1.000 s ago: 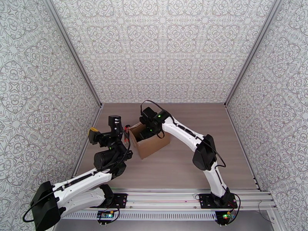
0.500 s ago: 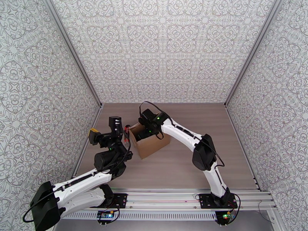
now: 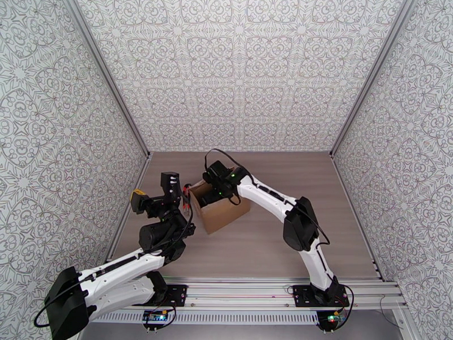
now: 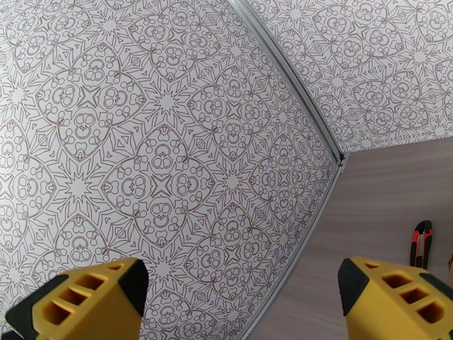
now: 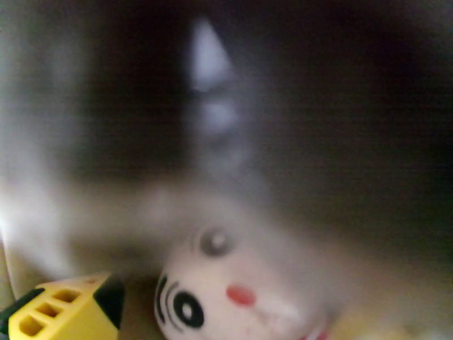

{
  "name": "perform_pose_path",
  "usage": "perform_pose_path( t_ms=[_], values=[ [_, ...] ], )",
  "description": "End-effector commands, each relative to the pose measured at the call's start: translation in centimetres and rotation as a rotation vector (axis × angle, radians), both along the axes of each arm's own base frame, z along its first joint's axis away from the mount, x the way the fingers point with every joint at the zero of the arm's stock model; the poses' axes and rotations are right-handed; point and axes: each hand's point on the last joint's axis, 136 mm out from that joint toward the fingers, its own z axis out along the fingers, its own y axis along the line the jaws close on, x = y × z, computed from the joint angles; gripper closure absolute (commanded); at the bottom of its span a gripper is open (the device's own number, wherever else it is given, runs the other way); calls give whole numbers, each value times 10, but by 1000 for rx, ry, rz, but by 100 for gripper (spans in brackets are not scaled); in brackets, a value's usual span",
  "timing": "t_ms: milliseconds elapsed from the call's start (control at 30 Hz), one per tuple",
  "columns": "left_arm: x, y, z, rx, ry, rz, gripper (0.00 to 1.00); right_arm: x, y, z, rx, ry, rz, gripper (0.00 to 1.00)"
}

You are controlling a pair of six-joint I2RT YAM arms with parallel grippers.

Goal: Unpack the express box

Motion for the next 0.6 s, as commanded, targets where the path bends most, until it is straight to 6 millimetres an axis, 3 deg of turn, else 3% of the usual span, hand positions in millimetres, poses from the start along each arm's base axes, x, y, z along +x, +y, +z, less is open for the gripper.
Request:
perform_pose_path(
  t_ms=[0, 200, 367, 467, 567],
  values=[
    [-8, 10, -15, -61, 50, 68, 5, -79, -80, -194, -475, 410, 2, 1],
    [-9, 12, -15, -65, 47, 76, 5, -101, -97, -220, -510, 466, 6, 7],
    [-8, 12, -15, -61, 50, 77, 5, -121, -107, -233, -509, 518, 21, 22],
    [-8, 12, -15, -62, 49, 78, 5, -122, -110, -234, -507, 508, 30, 35],
    [-9, 13, -15, -67, 45, 79, 6, -112, -103, -220, -469, 453, 35, 47]
  ],
)
